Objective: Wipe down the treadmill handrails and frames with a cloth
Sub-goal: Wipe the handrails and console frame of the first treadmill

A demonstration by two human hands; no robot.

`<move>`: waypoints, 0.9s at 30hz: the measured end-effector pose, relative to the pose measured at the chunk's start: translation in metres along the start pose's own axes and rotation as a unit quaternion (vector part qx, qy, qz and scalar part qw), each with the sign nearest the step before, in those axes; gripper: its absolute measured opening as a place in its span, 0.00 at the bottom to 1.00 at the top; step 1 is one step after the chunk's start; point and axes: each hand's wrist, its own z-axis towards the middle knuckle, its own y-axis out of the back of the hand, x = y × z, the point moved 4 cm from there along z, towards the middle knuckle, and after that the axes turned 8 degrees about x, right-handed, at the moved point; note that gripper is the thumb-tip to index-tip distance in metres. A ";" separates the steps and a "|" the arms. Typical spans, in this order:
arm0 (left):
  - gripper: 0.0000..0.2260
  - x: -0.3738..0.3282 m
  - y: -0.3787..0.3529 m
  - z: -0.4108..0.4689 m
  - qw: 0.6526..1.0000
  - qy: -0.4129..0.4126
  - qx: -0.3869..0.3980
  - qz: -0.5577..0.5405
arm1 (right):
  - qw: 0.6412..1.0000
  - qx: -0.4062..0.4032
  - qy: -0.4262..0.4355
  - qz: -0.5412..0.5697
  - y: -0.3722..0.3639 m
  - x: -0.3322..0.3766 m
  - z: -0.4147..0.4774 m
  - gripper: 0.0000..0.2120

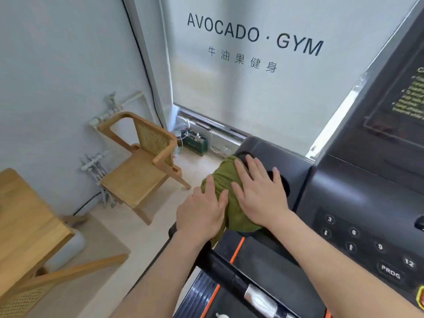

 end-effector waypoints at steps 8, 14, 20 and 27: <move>0.28 -0.071 0.014 0.098 0.999 -0.032 0.015 0.037 | 0.991 -0.001 -0.131 0.020 0.023 -0.071 0.070 0.32; 0.21 -0.122 0.016 0.163 0.994 -0.074 0.039 0.064 | 0.981 0.102 -0.156 -0.059 0.042 -0.099 0.083 0.21; 0.21 -0.173 0.000 0.181 0.942 -0.242 0.101 0.208 | 0.952 0.142 -0.112 -0.246 0.052 -0.102 0.041 0.21; 0.23 -0.171 -0.018 0.121 0.915 -0.367 0.037 0.164 | 0.937 0.112 -0.057 -0.326 0.061 -0.086 0.004 0.23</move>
